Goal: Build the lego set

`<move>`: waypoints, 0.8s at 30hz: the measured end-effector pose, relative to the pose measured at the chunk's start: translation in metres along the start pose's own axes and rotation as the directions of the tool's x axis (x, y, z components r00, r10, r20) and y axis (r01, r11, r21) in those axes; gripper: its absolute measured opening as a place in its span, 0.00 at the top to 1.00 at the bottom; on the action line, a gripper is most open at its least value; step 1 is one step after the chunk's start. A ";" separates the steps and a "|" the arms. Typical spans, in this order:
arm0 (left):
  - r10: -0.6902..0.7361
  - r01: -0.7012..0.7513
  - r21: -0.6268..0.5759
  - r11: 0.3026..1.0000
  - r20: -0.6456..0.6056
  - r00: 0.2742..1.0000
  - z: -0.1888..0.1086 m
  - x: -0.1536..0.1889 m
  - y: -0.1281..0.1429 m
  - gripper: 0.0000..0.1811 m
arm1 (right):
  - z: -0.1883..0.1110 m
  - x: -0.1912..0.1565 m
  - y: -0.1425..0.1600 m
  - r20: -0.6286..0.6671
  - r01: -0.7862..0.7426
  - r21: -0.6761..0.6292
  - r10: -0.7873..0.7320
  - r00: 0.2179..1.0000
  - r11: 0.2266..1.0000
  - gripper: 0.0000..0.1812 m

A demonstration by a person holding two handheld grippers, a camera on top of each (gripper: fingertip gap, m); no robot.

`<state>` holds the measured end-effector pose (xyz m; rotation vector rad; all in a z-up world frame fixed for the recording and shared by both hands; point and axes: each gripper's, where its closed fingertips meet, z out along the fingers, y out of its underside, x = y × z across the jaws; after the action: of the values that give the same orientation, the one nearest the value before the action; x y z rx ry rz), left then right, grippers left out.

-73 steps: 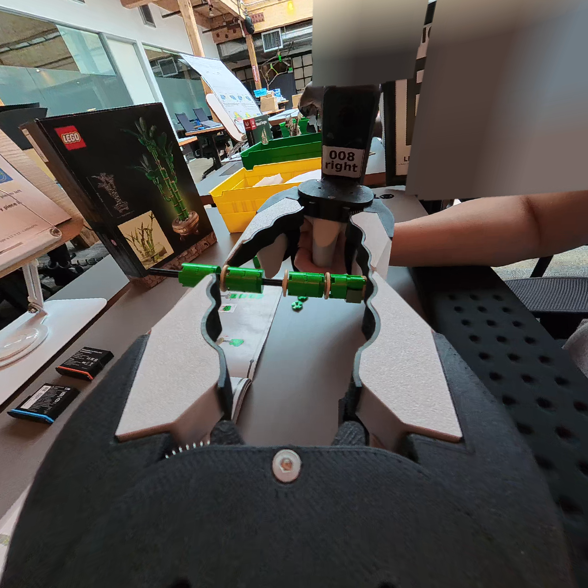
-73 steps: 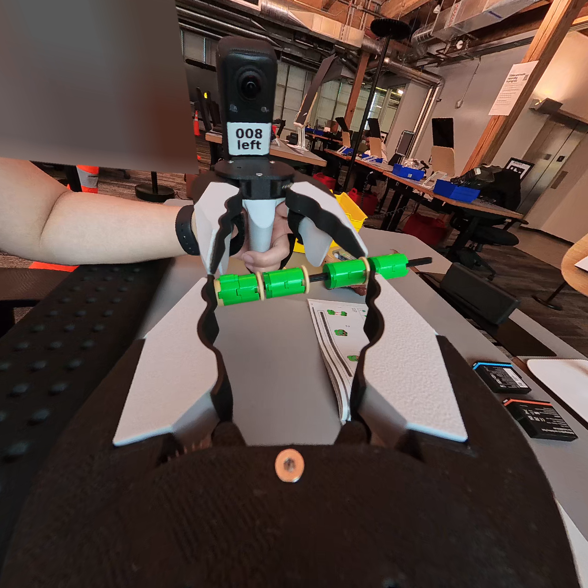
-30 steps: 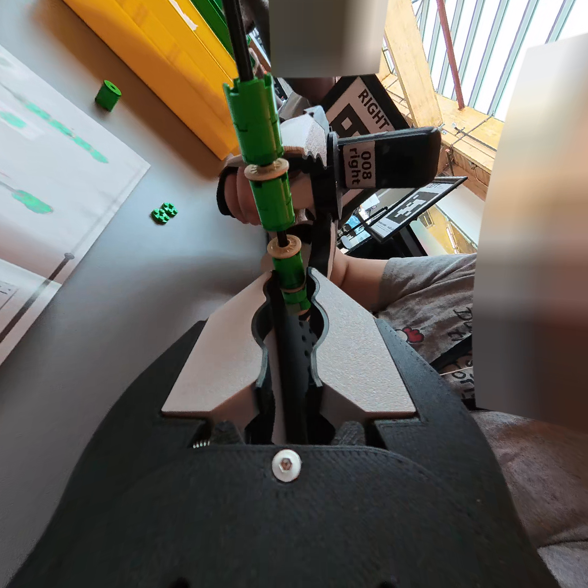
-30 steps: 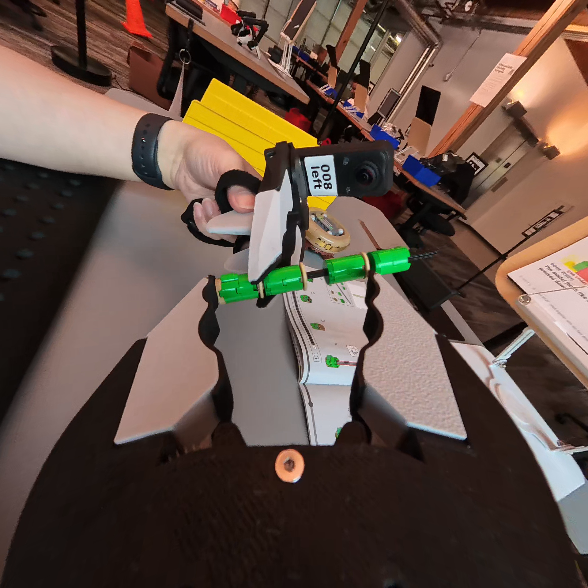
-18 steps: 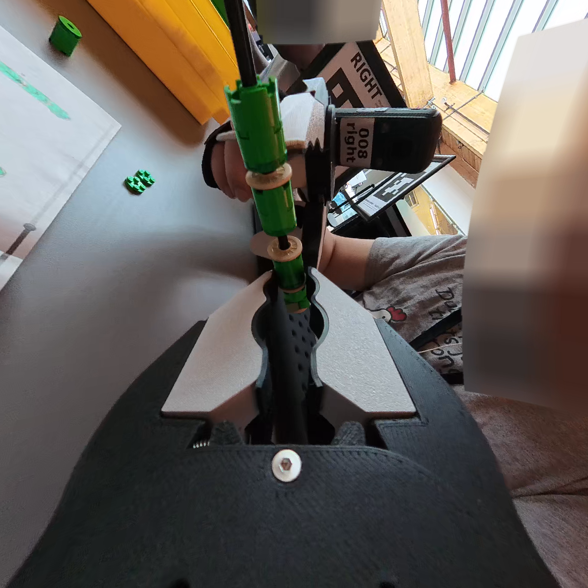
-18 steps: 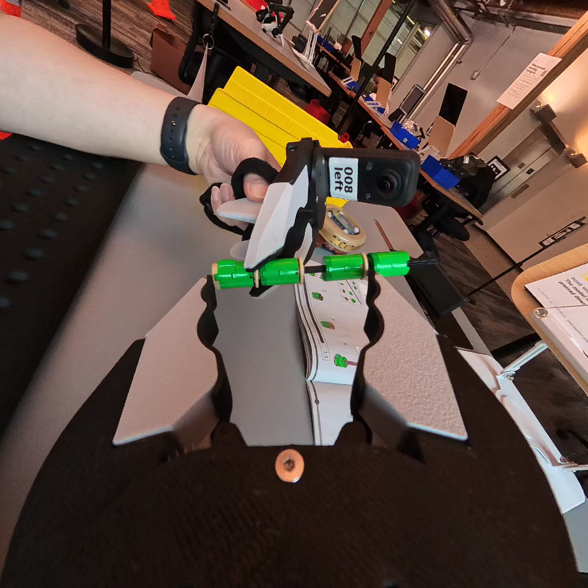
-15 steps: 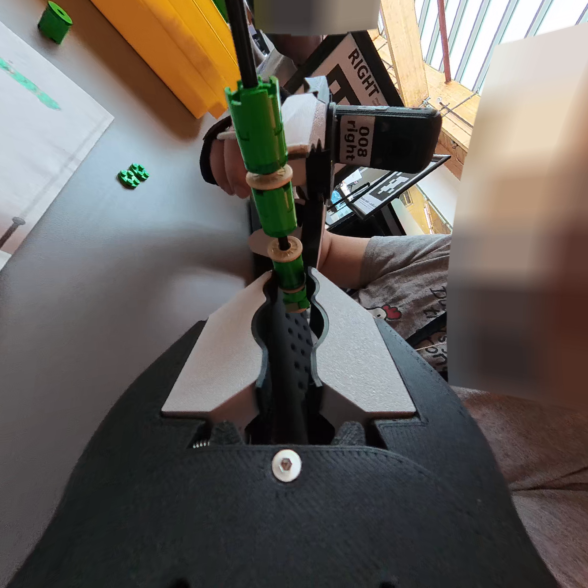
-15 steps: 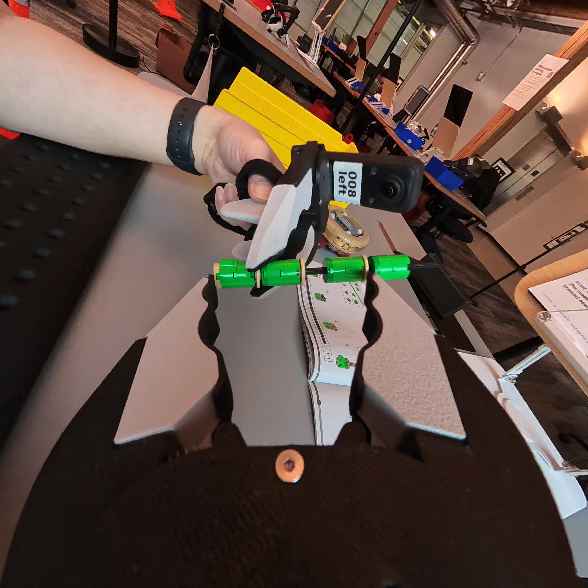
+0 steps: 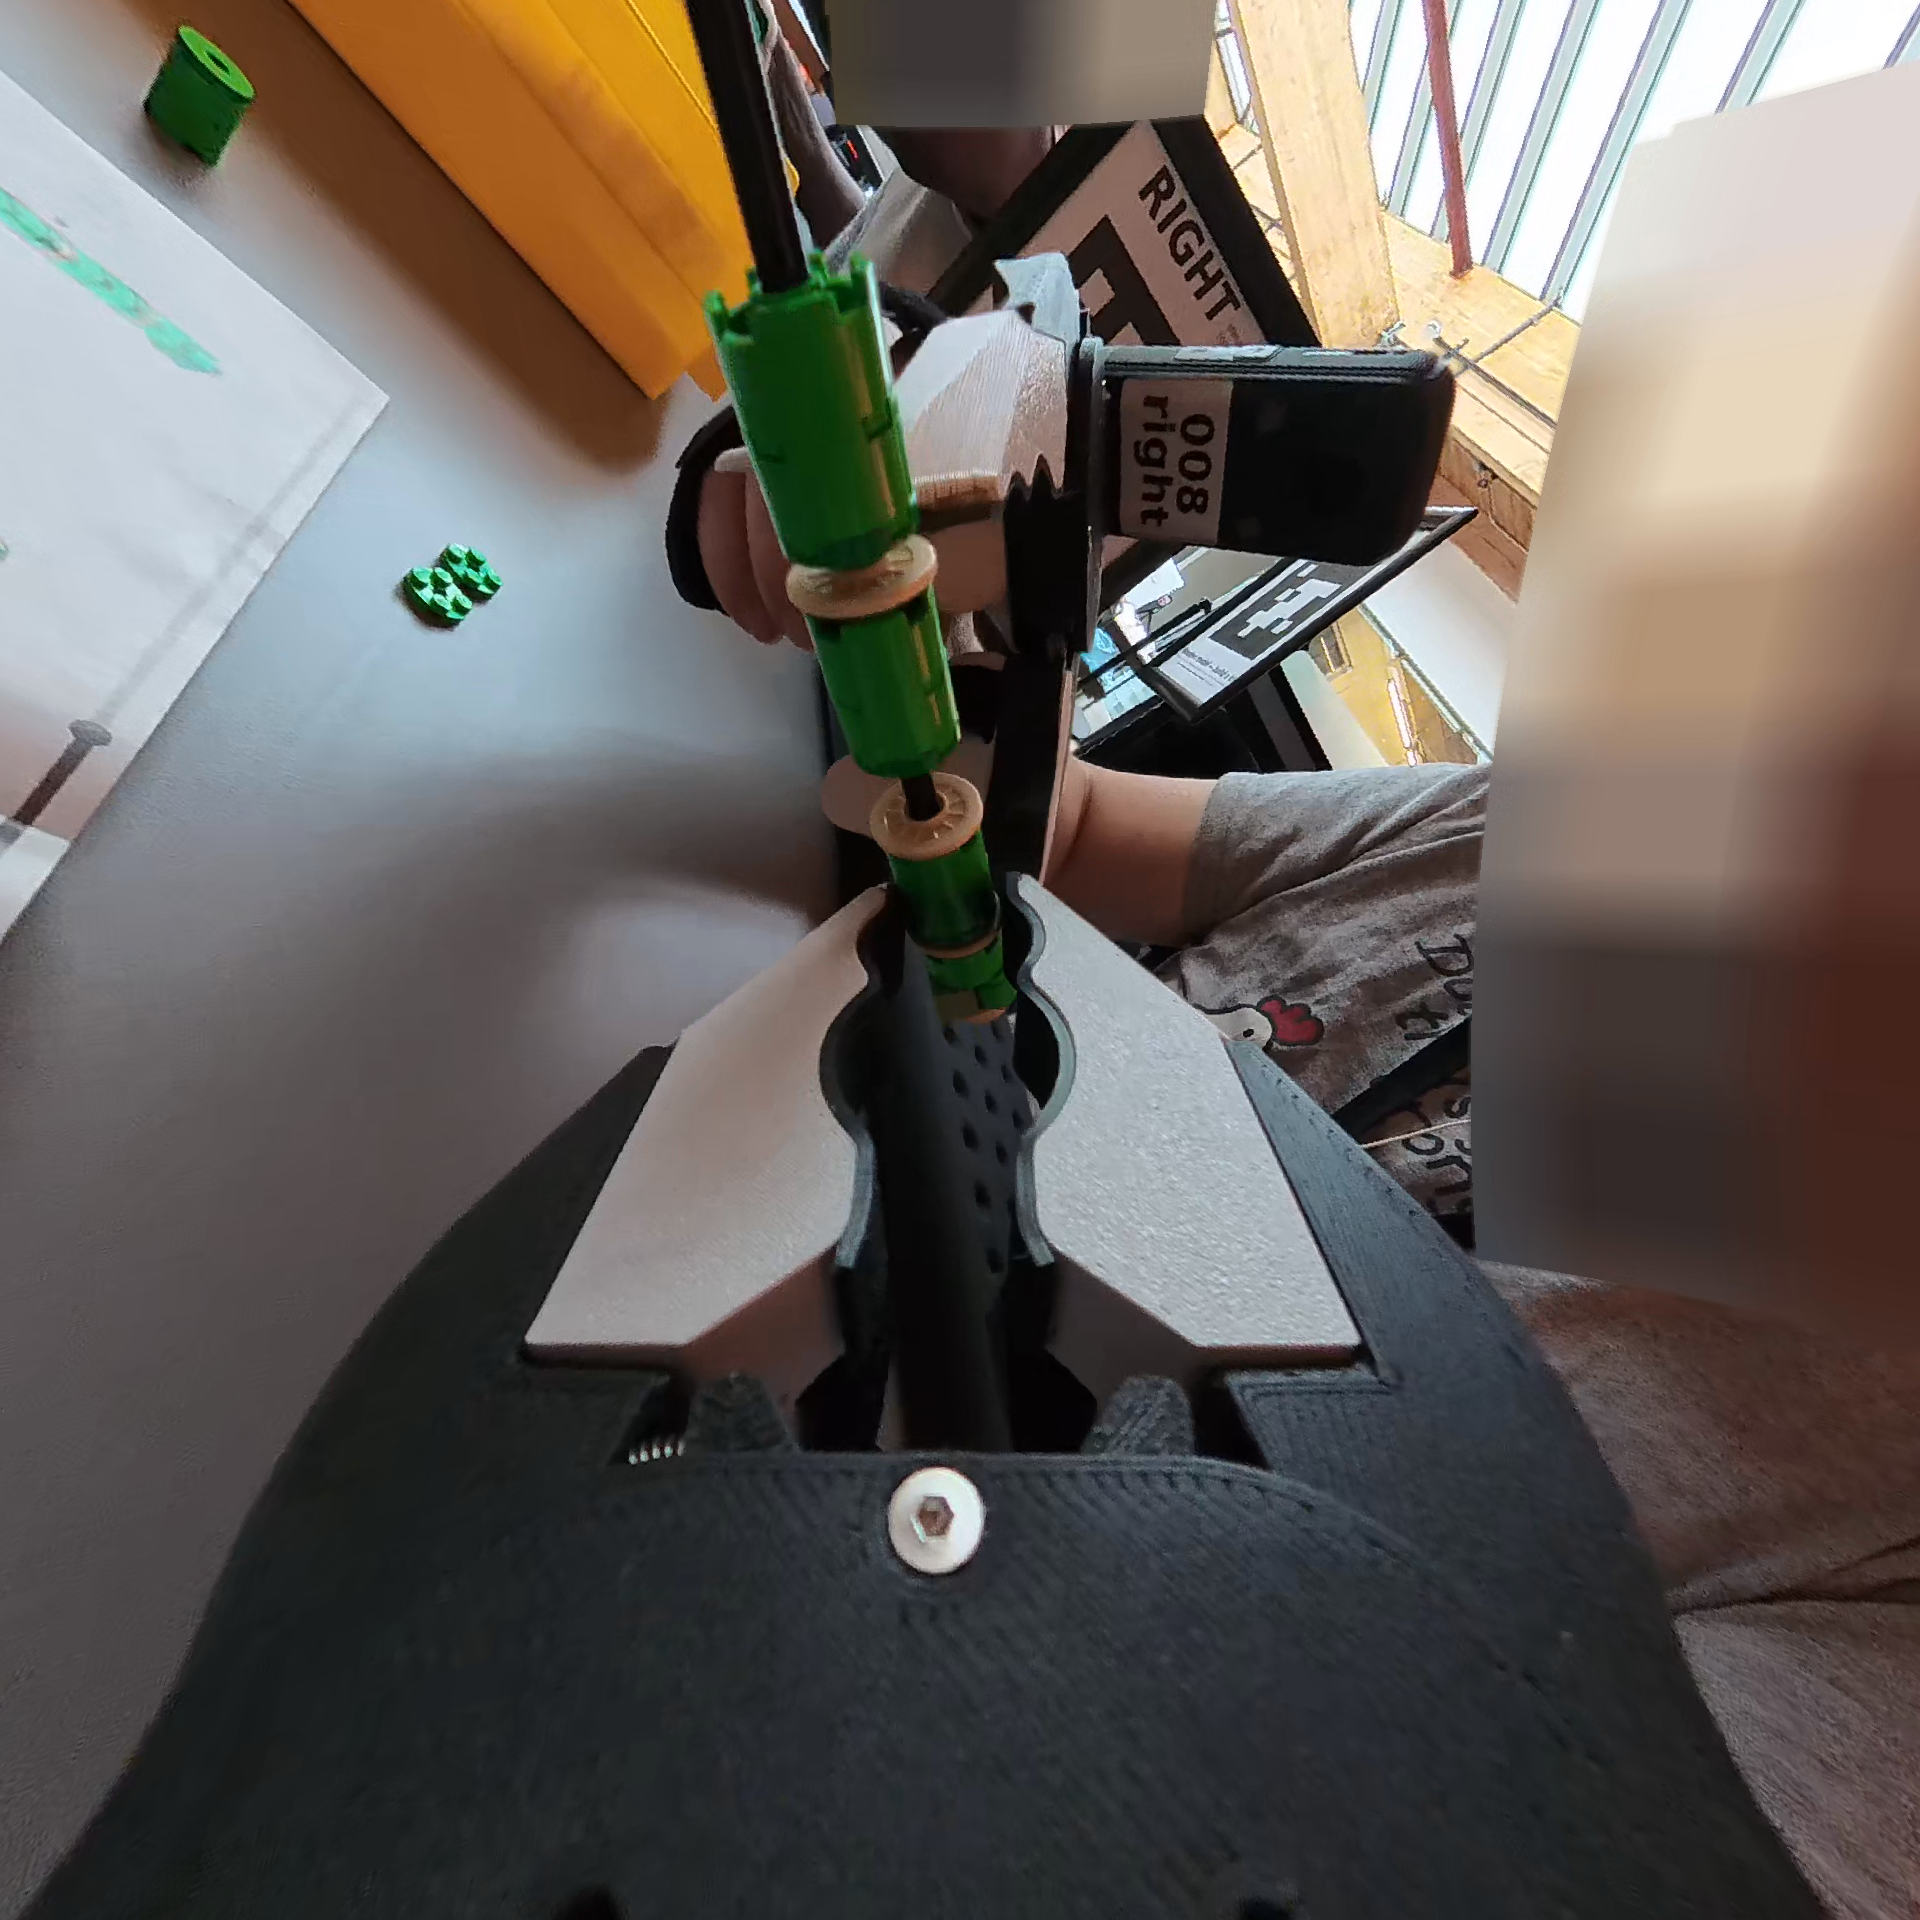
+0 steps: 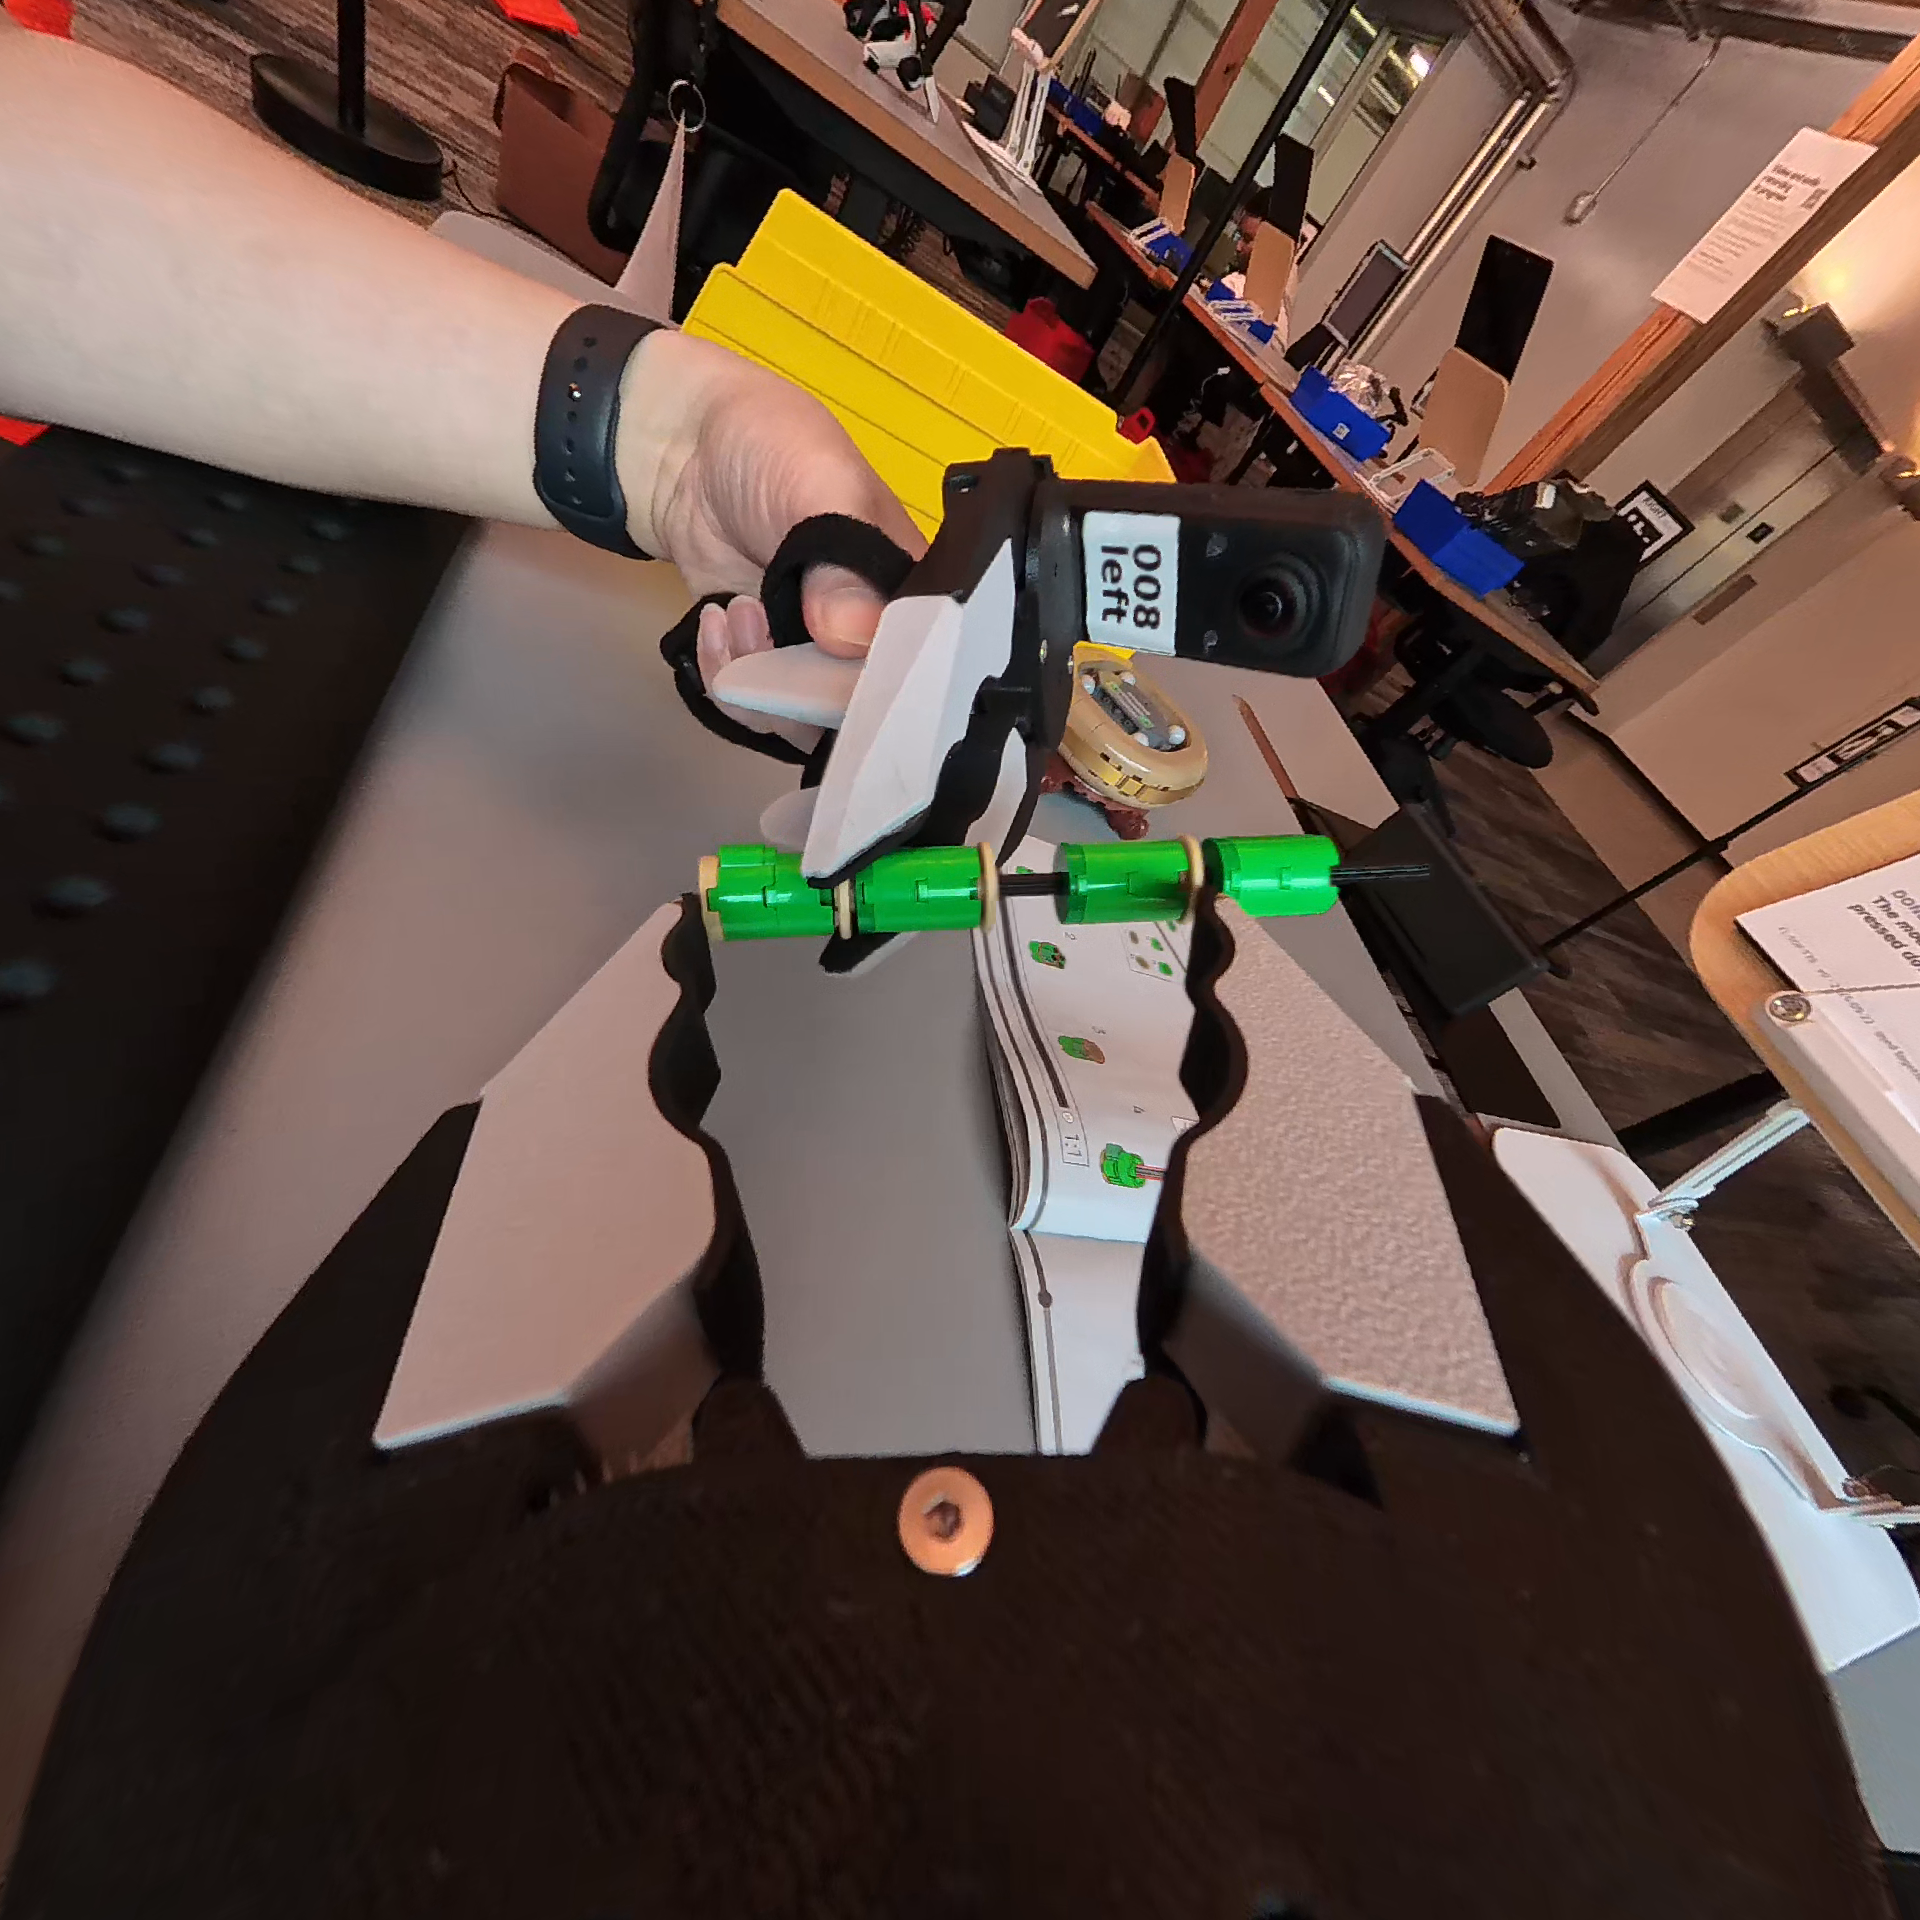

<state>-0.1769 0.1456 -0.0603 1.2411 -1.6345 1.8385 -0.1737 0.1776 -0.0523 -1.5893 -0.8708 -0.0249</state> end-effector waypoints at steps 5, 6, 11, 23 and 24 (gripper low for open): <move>0.068 -0.069 0.029 0.997 0.036 0.997 -0.004 0.001 -0.007 0.82 | -0.004 0.008 -0.003 -0.037 -0.017 0.027 0.018 0.999 0.999 0.50; 0.105 -0.107 0.031 0.994 0.051 0.993 -0.007 0.002 -0.009 0.77 | -0.006 0.011 -0.004 -0.047 -0.028 0.034 0.029 0.998 0.999 0.50; 0.507 -0.528 -0.068 0.847 0.404 0.761 -0.031 -0.017 -0.025 0.55 | -0.018 0.023 -0.011 -0.061 -0.093 0.095 0.100 0.993 0.991 0.50; 0.802 -0.833 -0.289 0.472 0.533 0.269 -0.014 0.015 -0.038 0.48 | -0.024 0.015 -0.026 0.076 -0.240 0.194 0.230 0.970 0.951 0.50; 0.804 -0.835 -0.282 0.472 0.526 0.277 -0.014 0.016 -0.037 0.48 | -0.024 0.015 -0.027 0.087 -0.247 0.201 0.234 0.968 0.948 0.50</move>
<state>-0.1622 0.1632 -0.0245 1.1155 -3.1075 2.1002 -0.1667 0.1628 -0.0169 -1.4922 -0.6966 0.2832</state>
